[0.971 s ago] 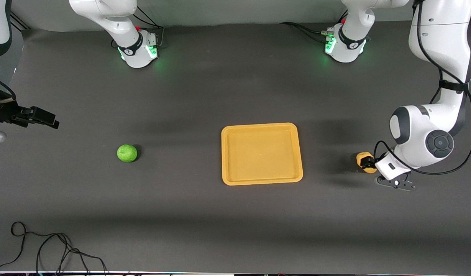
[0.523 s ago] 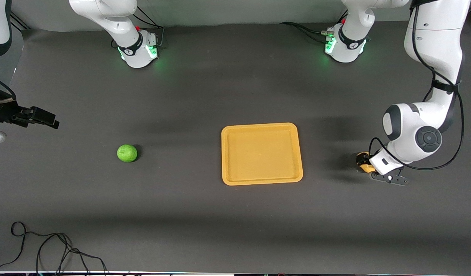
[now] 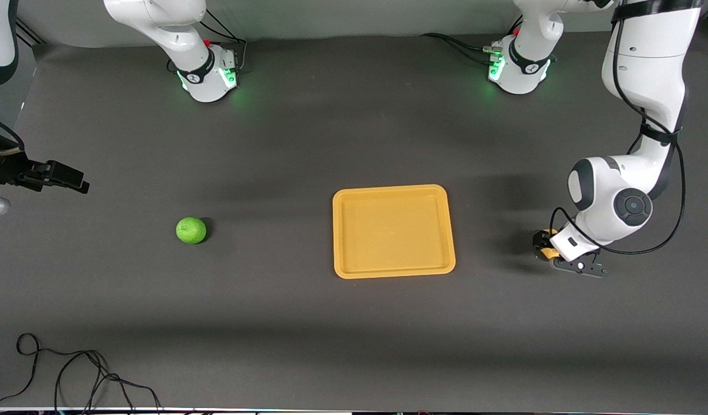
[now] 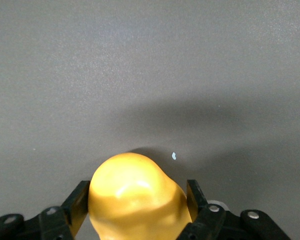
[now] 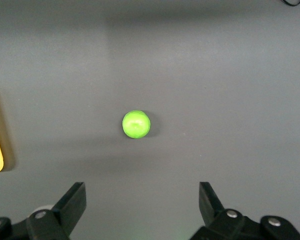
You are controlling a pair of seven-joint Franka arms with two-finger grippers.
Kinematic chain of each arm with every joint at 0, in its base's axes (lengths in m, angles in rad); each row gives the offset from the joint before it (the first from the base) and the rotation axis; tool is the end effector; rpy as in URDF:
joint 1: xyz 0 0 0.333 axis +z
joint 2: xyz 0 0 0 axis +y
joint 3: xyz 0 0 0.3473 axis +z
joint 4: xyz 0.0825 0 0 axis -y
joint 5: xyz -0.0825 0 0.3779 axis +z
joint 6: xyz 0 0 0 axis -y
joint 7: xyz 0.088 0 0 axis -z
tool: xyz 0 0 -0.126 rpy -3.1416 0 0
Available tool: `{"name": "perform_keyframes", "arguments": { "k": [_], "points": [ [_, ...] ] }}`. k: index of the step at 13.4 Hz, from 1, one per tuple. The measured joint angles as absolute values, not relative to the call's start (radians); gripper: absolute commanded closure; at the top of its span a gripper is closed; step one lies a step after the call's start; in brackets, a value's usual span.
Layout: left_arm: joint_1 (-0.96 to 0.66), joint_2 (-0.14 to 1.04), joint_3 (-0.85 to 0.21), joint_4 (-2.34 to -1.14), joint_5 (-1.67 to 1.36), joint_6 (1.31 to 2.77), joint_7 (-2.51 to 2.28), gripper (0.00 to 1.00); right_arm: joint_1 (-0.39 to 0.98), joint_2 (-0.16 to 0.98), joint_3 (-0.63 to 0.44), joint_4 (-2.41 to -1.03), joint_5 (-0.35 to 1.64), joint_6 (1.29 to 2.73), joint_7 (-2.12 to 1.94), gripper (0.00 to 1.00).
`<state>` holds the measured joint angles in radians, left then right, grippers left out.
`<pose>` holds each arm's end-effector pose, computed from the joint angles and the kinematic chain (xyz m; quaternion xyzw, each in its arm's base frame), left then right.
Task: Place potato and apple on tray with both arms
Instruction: 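Carry the potato with the left gripper onto the yellow tray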
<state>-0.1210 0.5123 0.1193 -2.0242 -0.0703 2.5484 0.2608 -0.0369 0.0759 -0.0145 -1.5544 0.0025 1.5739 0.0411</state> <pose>0.6149 -0.0029 0.2085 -0.9939 0.1099 -0.0071 0.0102 0.5708 -0.0287 0.6022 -0.9985 0.0462 0.0282 0.0008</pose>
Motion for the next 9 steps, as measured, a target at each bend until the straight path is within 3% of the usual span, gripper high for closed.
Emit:
{"name": "perform_keyframes", "arguments": {
  "k": [4,9],
  "points": [
    [-0.121,0.511,0.120,-2.023,-0.070,2.554,0.261,0.69,-0.037,0.076,-0.015,-1.554,0.003,1.574,0.041,0.00],
    [-0.159,0.506,0.099,-2.016,-0.072,2.550,0.154,0.72,-0.037,0.076,-0.015,-1.554,0.003,1.574,0.041,0.00]
  ]
}}
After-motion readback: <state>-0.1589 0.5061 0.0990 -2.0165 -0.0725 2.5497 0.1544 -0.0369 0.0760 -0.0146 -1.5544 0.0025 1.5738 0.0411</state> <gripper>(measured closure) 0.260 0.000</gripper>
